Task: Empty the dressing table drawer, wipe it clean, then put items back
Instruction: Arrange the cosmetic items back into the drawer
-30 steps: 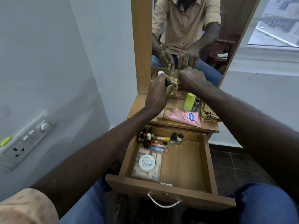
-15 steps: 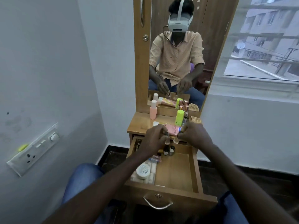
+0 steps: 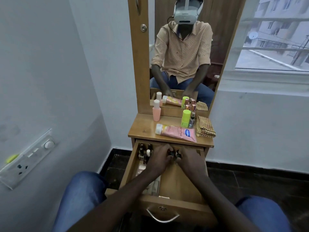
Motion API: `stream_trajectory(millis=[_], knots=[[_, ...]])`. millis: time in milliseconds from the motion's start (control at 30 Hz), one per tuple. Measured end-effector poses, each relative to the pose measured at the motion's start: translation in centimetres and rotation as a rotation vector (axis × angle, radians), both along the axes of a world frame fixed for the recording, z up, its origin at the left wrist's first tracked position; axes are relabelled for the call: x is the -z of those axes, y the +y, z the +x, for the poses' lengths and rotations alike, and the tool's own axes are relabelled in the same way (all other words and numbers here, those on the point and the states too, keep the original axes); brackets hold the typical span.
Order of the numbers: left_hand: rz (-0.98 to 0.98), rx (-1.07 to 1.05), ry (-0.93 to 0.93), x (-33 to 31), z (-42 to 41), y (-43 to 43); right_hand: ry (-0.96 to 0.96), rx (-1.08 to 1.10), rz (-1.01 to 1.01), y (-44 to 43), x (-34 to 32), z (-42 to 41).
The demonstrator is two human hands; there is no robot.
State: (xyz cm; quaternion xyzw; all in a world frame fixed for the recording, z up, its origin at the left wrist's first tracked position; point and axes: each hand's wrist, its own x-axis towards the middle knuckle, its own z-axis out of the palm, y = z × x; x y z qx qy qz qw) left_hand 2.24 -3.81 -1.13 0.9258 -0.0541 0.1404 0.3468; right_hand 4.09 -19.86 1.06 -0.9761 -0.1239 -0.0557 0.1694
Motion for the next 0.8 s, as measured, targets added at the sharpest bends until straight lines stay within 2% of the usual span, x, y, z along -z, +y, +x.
stream_trajectory(millis=[567,700,800], knots=[[0.083,0.012,-0.003,0.0,-0.7,-0.7,-0.084,-0.013,0.082,-0.4,1.0,-1.0],[0.047,0.008,-0.029,-0.5,-1.1,-0.2,-0.204,-0.02,0.109,-0.8,-1.4,-1.7],[-0.034,-0.002,-0.054,-1.0,-1.5,0.6,-0.335,0.008,0.214,-1.4,-4.7,-0.5]])
